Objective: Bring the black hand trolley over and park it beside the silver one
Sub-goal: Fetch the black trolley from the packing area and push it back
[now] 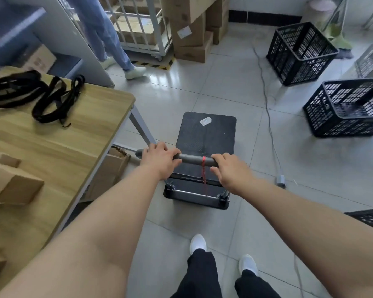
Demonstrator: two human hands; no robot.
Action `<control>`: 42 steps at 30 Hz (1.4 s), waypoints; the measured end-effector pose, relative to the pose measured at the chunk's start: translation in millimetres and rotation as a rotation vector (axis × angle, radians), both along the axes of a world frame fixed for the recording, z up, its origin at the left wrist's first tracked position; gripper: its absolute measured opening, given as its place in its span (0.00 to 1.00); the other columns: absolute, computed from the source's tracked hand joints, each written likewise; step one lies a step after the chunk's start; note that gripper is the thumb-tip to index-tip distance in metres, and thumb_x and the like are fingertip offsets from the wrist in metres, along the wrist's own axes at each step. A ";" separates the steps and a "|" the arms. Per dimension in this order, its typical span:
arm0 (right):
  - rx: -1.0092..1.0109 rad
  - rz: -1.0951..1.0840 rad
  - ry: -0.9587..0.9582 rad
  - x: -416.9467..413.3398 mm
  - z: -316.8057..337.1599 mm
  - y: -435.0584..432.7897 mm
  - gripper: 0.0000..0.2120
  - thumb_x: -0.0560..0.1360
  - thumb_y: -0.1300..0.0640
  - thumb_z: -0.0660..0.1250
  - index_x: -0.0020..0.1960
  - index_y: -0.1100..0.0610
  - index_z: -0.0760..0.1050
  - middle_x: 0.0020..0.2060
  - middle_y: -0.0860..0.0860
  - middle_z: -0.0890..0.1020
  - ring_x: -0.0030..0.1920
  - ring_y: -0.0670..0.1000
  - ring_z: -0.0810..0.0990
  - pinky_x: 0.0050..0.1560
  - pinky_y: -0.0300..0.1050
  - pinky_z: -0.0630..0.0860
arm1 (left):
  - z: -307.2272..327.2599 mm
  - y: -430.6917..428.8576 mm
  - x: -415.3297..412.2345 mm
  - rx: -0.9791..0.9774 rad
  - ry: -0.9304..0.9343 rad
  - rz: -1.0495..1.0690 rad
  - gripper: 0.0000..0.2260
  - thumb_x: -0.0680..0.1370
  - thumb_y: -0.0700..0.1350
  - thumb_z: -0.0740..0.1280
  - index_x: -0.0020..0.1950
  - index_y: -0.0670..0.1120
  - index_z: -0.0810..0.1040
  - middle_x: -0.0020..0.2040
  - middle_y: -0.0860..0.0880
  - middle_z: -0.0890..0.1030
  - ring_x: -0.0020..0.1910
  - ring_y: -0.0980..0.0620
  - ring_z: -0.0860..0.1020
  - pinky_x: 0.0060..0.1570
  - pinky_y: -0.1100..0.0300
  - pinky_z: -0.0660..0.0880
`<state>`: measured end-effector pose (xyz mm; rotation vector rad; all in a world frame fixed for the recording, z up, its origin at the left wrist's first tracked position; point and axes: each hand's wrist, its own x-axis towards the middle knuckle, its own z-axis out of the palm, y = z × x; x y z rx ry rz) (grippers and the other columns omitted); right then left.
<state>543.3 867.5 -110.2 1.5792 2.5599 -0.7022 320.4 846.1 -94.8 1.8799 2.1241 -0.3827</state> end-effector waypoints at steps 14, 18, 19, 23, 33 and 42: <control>-0.014 0.302 0.035 109.9 -1.7 -99.0 0.11 0.78 0.51 0.57 0.59 0.47 0.69 0.48 0.49 0.76 0.49 0.55 0.75 0.40 0.47 0.64 | -7.7 -158.5 115.2 0.053 -0.008 0.218 0.17 0.78 0.63 0.55 0.65 0.62 0.69 0.59 0.48 0.70 0.60 0.45 0.67 0.63 0.50 0.60; -0.008 0.334 0.037 136.5 -2.4 -126.5 0.13 0.77 0.52 0.58 0.61 0.45 0.67 0.48 0.48 0.75 0.49 0.54 0.75 0.40 0.47 0.64 | -11.6 -193.3 141.5 0.075 -0.024 0.258 0.16 0.77 0.63 0.56 0.63 0.63 0.70 0.58 0.49 0.71 0.58 0.45 0.67 0.63 0.50 0.60; -0.002 0.339 0.035 141.7 -3.3 -134.1 0.15 0.78 0.52 0.58 0.63 0.44 0.66 0.48 0.48 0.75 0.49 0.54 0.74 0.40 0.47 0.64 | -11.7 -201.2 146.5 0.073 -0.025 0.265 0.16 0.77 0.64 0.56 0.62 0.62 0.71 0.57 0.49 0.71 0.58 0.45 0.67 0.63 0.49 0.60; 0.052 0.360 0.011 161.1 -6.7 -167.1 0.21 0.79 0.54 0.56 0.70 0.41 0.59 0.51 0.49 0.74 0.51 0.55 0.73 0.41 0.47 0.63 | -9.2 -233.7 169.2 0.065 -0.036 0.286 0.16 0.76 0.64 0.56 0.61 0.62 0.72 0.57 0.48 0.71 0.58 0.45 0.67 0.61 0.49 0.60; 0.026 0.415 -0.025 222.8 -3.8 -248.5 0.16 0.80 0.52 0.54 0.65 0.39 0.64 0.44 0.46 0.69 0.45 0.50 0.65 0.40 0.46 0.63 | -4.2 -338.4 240.7 0.000 -0.109 0.402 0.16 0.76 0.65 0.56 0.59 0.62 0.72 0.59 0.49 0.71 0.61 0.45 0.66 0.64 0.47 0.60; -0.041 0.583 -0.047 244.8 -0.7 -302.7 0.15 0.79 0.52 0.55 0.64 0.40 0.65 0.44 0.46 0.70 0.46 0.51 0.68 0.38 0.47 0.65 | 5.0 -416.6 278.8 -0.067 -0.105 0.507 0.16 0.76 0.65 0.56 0.59 0.60 0.72 0.58 0.48 0.71 0.60 0.45 0.66 0.60 0.46 0.62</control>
